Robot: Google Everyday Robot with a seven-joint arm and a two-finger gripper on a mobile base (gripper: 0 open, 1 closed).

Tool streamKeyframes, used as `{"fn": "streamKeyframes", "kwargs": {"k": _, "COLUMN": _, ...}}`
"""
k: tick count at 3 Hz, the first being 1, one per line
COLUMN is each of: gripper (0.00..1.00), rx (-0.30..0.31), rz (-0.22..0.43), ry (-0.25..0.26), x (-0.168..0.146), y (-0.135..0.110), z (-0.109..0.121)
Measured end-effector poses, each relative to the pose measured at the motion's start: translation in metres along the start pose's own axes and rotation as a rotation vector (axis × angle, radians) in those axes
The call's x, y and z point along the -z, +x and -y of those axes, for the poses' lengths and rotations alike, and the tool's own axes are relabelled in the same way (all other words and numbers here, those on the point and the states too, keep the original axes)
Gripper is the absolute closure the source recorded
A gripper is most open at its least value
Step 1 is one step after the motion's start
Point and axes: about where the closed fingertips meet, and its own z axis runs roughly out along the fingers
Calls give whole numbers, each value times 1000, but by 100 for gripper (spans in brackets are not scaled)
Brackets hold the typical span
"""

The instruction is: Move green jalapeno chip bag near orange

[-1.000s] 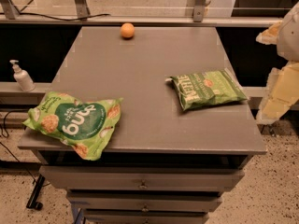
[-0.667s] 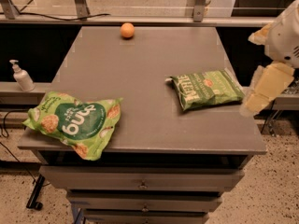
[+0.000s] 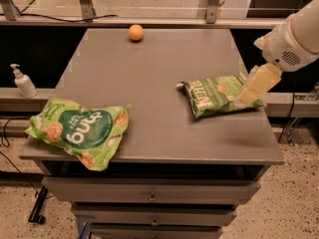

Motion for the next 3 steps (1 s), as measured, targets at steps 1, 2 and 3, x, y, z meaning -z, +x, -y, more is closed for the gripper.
{"fn": "streamKeyframes", "kwargs": {"k": 1, "gripper": 0, "rx": -53, "rz": -18, "ry": -30, "x": -35, "y": 17, "z": 13}}
{"fn": "streamKeyframes", "kwargs": {"k": 2, "gripper": 0, "rx": -88, "rz": -43, "ry": -65, "x": -61, "y": 31, "z": 16}}
{"fn": "streamKeyframes", "kwargs": {"k": 3, "gripper": 18, "rx": -112, "rz": -50, "ry": -87, "x": -75, "y": 38, "z": 15}}
